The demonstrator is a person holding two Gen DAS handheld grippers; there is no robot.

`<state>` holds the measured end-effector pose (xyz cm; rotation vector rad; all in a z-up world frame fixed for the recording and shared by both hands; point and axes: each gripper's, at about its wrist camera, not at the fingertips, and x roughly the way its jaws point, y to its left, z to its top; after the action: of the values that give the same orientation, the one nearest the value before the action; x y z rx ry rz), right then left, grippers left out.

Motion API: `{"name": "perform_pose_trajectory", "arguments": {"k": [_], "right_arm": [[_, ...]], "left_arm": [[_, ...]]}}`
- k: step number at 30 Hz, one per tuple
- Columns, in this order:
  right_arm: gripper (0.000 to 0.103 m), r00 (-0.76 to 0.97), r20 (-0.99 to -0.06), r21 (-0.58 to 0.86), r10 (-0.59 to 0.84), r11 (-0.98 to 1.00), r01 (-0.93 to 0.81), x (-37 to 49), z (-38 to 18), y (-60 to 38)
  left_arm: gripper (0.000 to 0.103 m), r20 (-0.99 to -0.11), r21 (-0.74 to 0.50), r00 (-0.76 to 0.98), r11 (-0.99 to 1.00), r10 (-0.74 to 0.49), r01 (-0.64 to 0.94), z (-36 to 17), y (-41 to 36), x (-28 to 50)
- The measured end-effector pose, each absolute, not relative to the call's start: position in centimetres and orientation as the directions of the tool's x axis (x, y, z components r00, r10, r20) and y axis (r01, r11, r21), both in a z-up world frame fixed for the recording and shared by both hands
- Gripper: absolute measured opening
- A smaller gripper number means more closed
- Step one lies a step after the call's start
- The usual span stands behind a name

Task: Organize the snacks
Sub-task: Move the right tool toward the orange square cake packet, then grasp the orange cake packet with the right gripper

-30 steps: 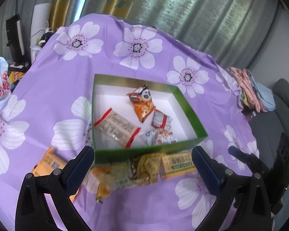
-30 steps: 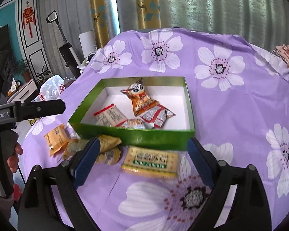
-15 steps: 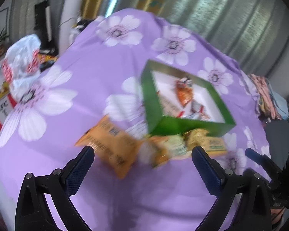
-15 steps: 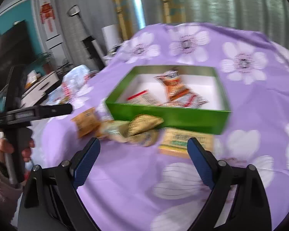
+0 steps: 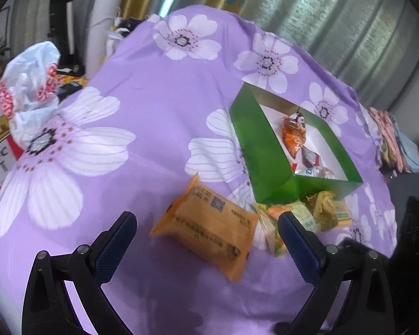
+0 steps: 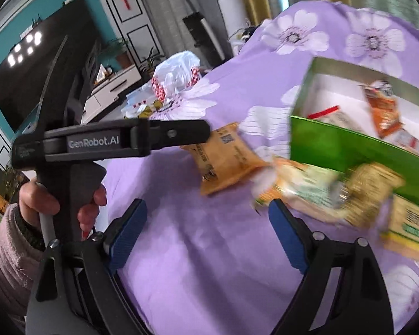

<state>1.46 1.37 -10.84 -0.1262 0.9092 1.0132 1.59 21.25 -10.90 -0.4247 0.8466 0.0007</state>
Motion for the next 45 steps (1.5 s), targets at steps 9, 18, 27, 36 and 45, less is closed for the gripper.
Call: {"name": "perform_pose_trajectory", "arguments": {"k": [9,18,27,36,45], "right_arm": [[0.075,0.194,-0.785,0.270,0.588,0.608,-0.747,4.3,-13.9,6.8],[0.057,0.193,-0.779,0.278,0.597,0.605,-0.746,5.5,-14.3,7.0],[0.043,0.169,-0.773,0.283,0.612,0.571,-0.771,5.8,-14.3,6.9],[0.041,0.167,-0.739,0.291,0.652,0.532,-0.795,4.2,-12.3,6.6],[0.041,0.248,-0.654,0.246,0.715,0.511,-0.823,2.1,-6.5,4.3]], "left_arm": [[0.091,-0.768,-0.378,0.591,0.920,-0.248,-0.106,-13.4,21.5,5.2],[0.065,-0.792,-0.366,0.558,0.924,-0.249,-0.107,-13.8,21.3,5.4],[0.059,-0.782,-0.366,0.575,0.924,-0.241,-0.111,-13.4,20.9,4.8],[0.059,-0.749,-0.342,0.637,0.930,-0.184,-0.133,-10.1,20.5,1.8],[0.059,-0.677,-0.282,0.723,0.956,-0.137,-0.083,-3.9,17.5,0.1]]}}
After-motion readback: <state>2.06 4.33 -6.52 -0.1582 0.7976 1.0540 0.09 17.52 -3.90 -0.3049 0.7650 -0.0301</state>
